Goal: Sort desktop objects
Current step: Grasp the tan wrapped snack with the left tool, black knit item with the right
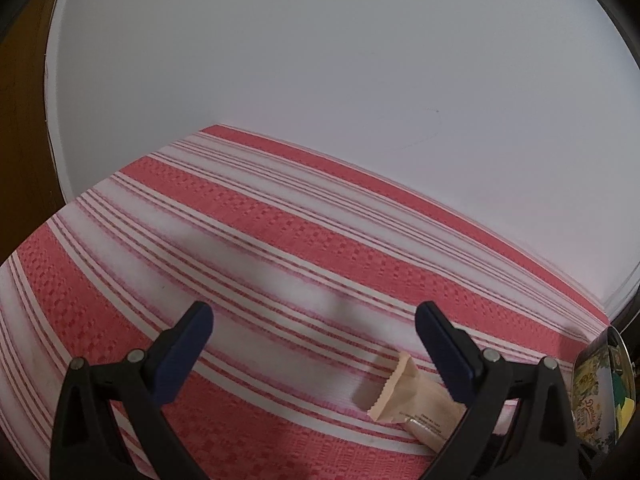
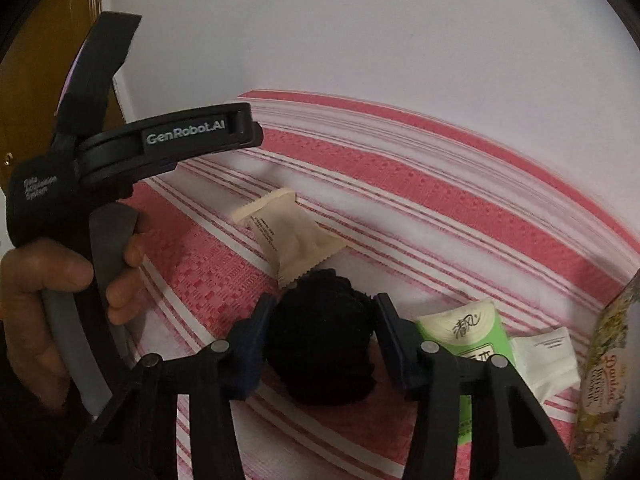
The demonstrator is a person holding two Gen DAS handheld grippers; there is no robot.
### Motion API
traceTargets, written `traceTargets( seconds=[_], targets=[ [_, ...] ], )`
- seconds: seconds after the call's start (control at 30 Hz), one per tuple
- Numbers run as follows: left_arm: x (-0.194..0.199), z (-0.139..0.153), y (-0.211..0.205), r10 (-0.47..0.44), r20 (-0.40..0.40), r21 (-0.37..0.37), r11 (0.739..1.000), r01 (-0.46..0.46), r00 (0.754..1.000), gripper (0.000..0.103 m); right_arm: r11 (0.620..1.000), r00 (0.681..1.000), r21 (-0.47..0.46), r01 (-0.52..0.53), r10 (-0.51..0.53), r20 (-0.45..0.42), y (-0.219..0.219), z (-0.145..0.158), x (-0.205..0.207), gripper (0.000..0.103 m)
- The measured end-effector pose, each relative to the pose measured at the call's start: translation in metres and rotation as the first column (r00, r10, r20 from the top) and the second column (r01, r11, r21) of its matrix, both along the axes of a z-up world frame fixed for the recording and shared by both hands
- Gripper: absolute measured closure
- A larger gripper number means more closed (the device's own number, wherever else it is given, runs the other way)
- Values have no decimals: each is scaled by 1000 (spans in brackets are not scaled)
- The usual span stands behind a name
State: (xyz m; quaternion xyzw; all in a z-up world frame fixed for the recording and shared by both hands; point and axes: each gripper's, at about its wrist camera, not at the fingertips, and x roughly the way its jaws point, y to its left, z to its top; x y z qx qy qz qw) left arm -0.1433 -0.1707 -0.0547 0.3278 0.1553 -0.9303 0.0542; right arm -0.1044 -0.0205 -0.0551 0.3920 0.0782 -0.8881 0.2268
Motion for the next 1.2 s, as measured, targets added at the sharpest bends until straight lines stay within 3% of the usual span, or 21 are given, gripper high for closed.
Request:
traceTargets(
  seconds=[0.13,0.23,0.37,0.47,0.63,0.8,0.87,1.07,1.13,1.2],
  targets=[
    [2,1,5,-55,-16,4,998,55,998,1,1000,1000,-29,-8,8,-8,5,1,5,53],
    [5,5,15,-127,-55,-19,992,126,990,1,992,993,-128,1,-15,-114,23,17,22,53],
    [7,8,39,-253,-63,-93,965,247,965,1,974,925,-180,136,-190,-329,56,36,57,53],
    [5,7,52,-332,-38,-108,939,326,943,4,948,879,-239,210,-290,-379,74,39,68,53],
    [-13,-9,49,-385,46,-56,920,387,922,14,935,880,-263,238,-322,-349,78,35,62,53],
    [-24,-26,57,-413,165,-35,905,424,896,17,928,887,-279,247,-333,-321,76,32,57,53],
    [-25,-30,63,-424,194,-59,895,441,885,17,924,889,-288,250,-337,-311,79,31,57,53],
    [-29,-36,73,-394,235,-127,894,430,888,21,924,897,-293,245,-331,-294,84,31,45,53],
    [-31,-38,80,-384,253,-176,884,432,888,30,924,897,-292,245,-330,-293,84,31,44,53],
    [-27,-36,87,-412,239,-176,872,456,879,49,924,897,-292,245,-331,-293,92,35,47,53]
  ],
)
